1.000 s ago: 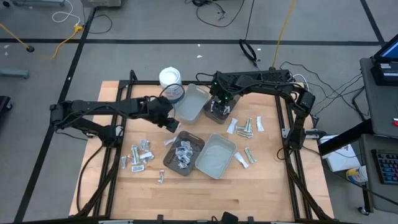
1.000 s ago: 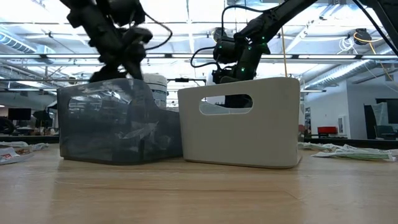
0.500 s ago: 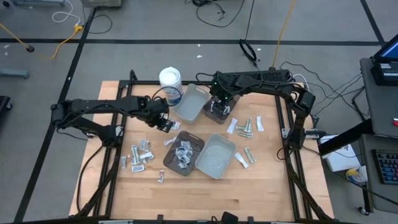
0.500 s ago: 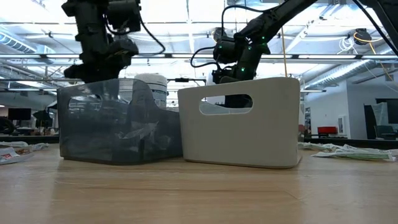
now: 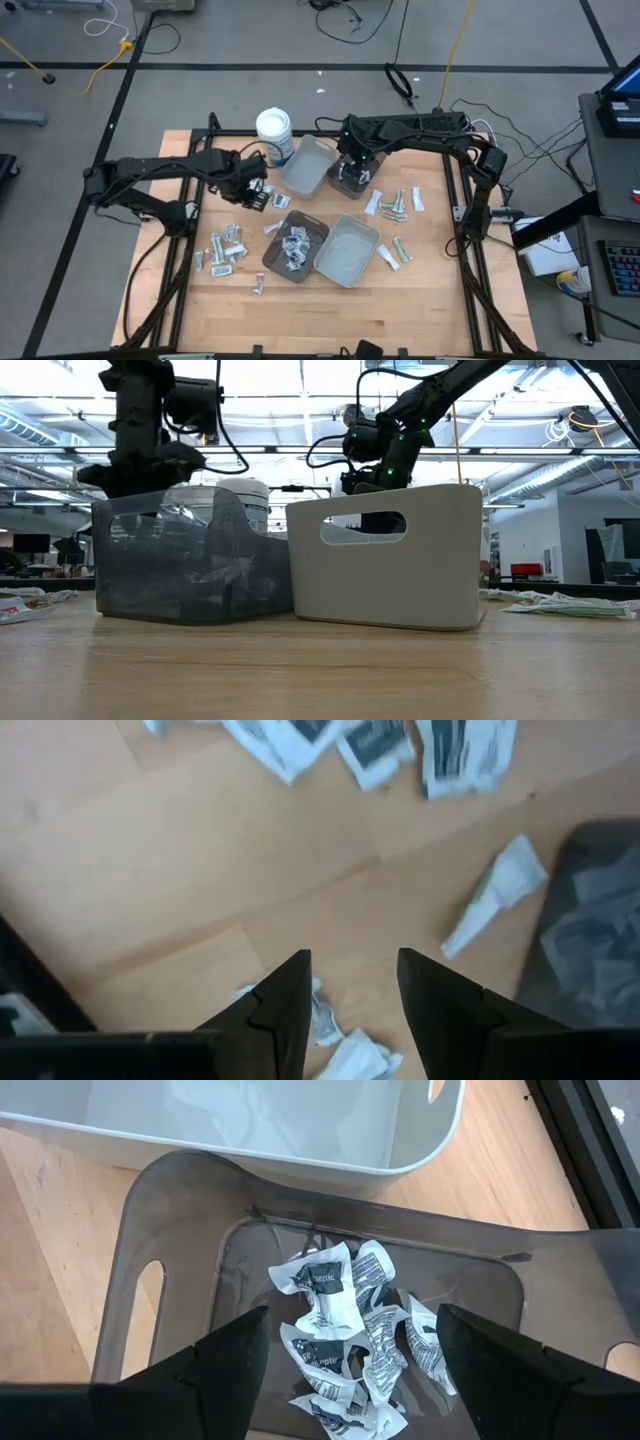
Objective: Pick & Place First Aid Supplies
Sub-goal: Put the black towelette pack into the top black bin
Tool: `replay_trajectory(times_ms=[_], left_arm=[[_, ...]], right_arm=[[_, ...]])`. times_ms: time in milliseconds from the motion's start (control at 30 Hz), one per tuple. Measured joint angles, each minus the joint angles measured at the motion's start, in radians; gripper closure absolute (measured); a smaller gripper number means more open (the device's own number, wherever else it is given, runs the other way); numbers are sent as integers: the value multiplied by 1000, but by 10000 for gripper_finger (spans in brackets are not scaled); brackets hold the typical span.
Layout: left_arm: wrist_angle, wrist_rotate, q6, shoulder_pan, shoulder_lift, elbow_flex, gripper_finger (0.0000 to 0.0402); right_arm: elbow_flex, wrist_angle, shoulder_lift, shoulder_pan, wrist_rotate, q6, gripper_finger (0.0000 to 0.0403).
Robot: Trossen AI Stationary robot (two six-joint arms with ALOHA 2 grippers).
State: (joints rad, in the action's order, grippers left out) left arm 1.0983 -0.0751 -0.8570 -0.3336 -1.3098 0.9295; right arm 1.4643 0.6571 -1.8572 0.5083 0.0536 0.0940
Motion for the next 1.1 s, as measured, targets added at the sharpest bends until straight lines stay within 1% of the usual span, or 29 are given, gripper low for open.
replay_trajectory(times_ms=[267,333,533,633,733,933,1100], left_arm=[[-4,39,142,-151,0,0,250],[-4,57,176,-181,0,0,250],[-34,61,258,-254,0,0,250],[-96,60,304,-258,-12,0,250],[-126,55,320,-245,-66,0,250],[-199,92,314,-211,-182,0,250],[-246,153,312,-184,-256,0,250]], right_arm=[[0,0,0,0,0,0,124],[0,0,0,0,0,0,124],[0,0,0,0,0,0,124],[0,0,0,0,0,0,124],[0,0,0,0,0,0,124],[0,0,0,0,0,0,124],[0,0,0,0,0,0,124]])
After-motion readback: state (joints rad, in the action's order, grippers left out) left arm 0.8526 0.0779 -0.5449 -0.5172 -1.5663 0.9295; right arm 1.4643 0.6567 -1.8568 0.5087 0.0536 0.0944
